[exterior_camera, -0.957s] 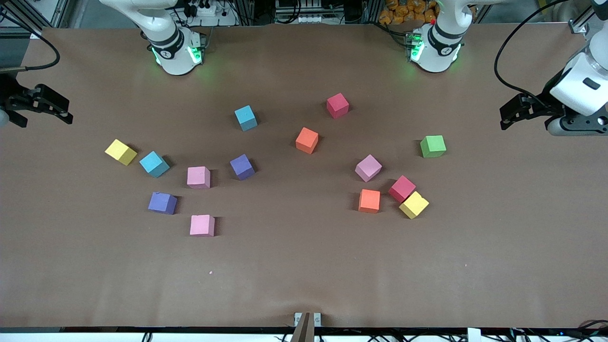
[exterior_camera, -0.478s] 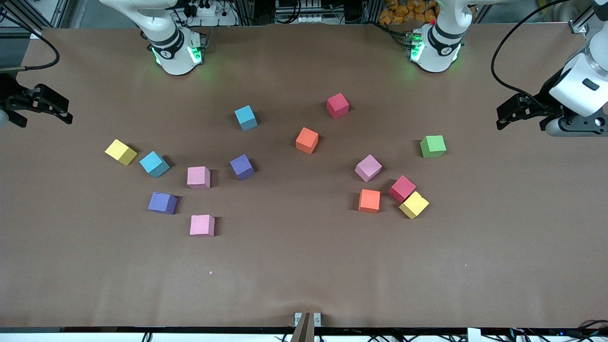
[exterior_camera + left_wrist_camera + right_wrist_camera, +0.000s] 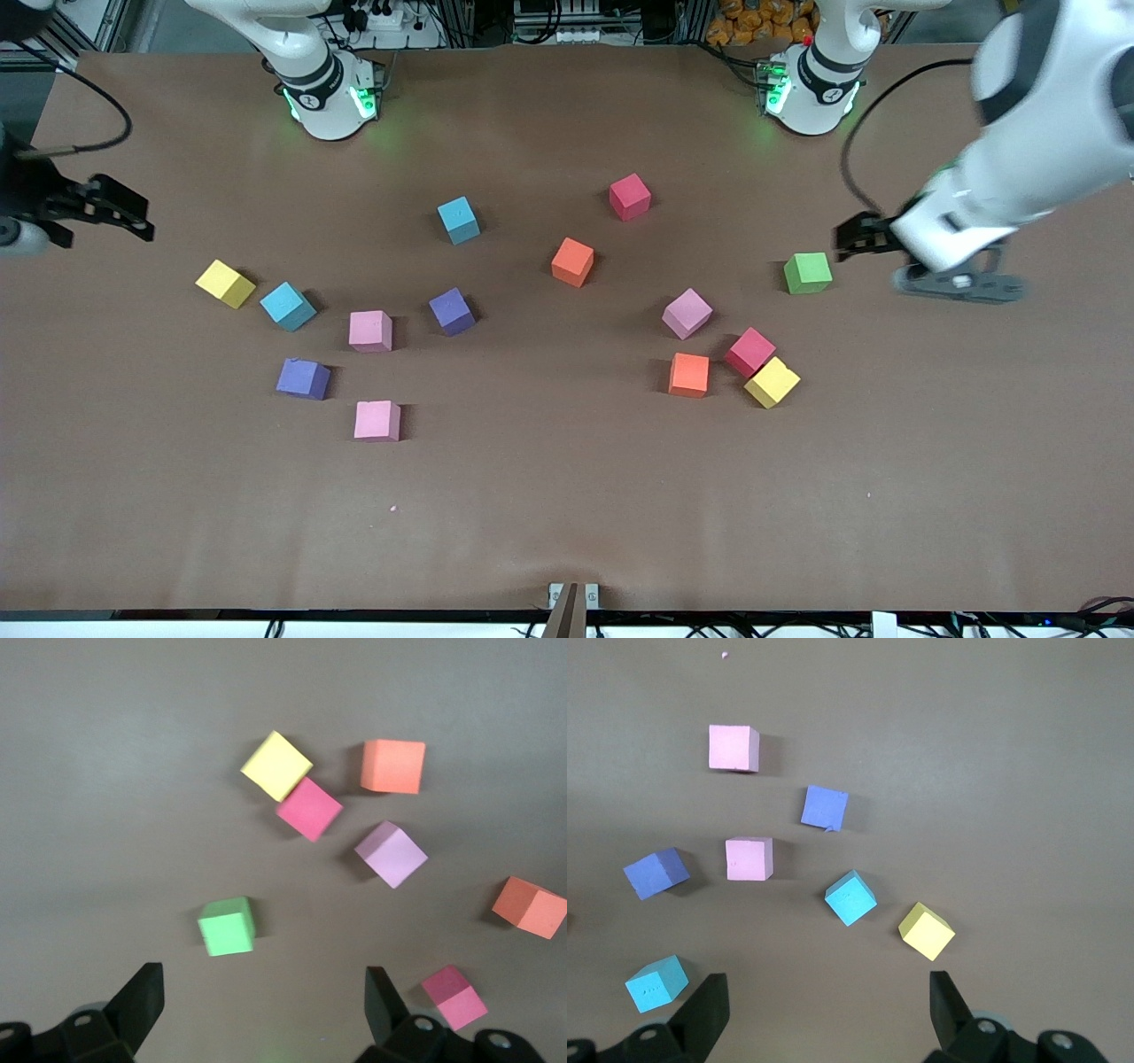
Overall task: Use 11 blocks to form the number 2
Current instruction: 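Grasp the cyan cube with the right gripper while the left gripper grasps magenta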
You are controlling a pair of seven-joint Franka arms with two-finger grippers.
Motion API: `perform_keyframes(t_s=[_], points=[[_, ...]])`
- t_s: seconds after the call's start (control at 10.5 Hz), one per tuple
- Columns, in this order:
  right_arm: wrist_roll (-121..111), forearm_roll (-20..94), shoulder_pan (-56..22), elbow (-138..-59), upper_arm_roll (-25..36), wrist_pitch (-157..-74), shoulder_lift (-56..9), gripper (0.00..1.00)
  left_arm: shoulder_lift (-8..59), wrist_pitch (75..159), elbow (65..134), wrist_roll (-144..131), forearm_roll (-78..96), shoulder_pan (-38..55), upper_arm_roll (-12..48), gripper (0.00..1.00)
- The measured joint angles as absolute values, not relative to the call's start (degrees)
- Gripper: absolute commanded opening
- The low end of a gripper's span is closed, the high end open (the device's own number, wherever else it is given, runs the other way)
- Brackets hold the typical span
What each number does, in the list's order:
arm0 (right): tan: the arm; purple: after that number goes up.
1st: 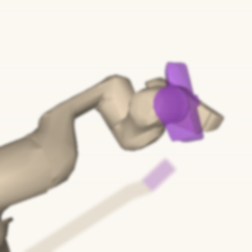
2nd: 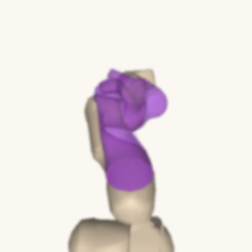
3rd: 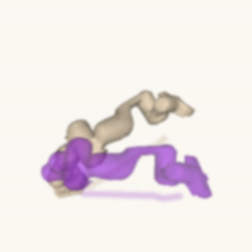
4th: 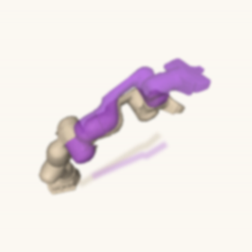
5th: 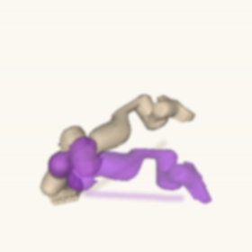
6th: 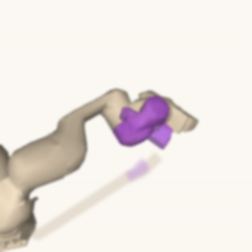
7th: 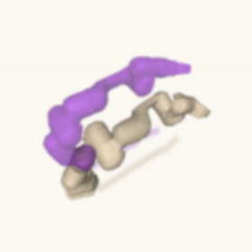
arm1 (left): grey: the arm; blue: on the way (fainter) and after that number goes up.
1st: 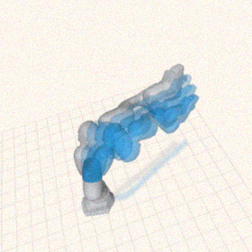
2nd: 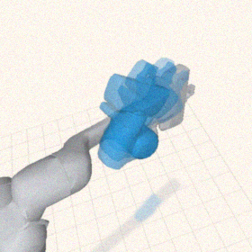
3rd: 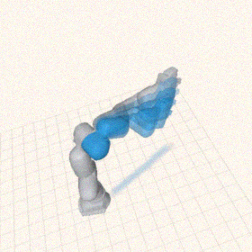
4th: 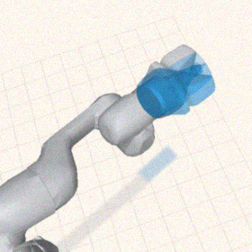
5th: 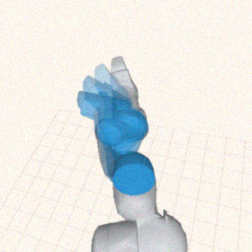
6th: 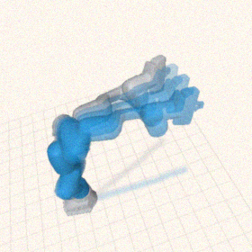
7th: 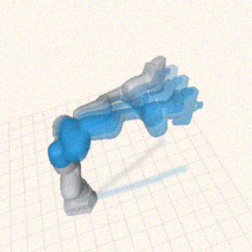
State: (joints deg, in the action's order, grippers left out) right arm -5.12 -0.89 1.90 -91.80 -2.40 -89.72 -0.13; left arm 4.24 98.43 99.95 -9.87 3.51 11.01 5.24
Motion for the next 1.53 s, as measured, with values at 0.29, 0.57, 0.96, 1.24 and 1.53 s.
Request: perform_keyframes(t_s=[0.29,0.57,0.96,1.24,1.53], points=[[-5.12,-0.68,0.68,-93.61,-2.95,-89.92,-2.81,1.00,4.51,104.46,106.18,-25.38,4.23,17.32,7.27,1.00],[-5.13,2.19,-3.10,-94.56,-3.09,-90.69,-8.39,1.00,8.25,108.96,109.22,-43.42,4.32,22.02,14.68,1.00],[-5.12,2.59,-10.80,-100.88,-3.24,-103.80,-12.70,1.00,12.73,118.84,117.22,-58.56,4.31,22.87,22.72,1.00],[-5.06,2.65,-17.51,-106.32,-3.36,-111.95,-13.61,1.00,13.75,125.87,123.50,-68.58,4.31,23.02,26.88,1.00],[-5.07,4.63,-21.58,-112.33,-3.48,-117.02,-14.29,1.00,13.86,131.49,129.76,-72.96,4.31,23.10,29.54,1.00]])
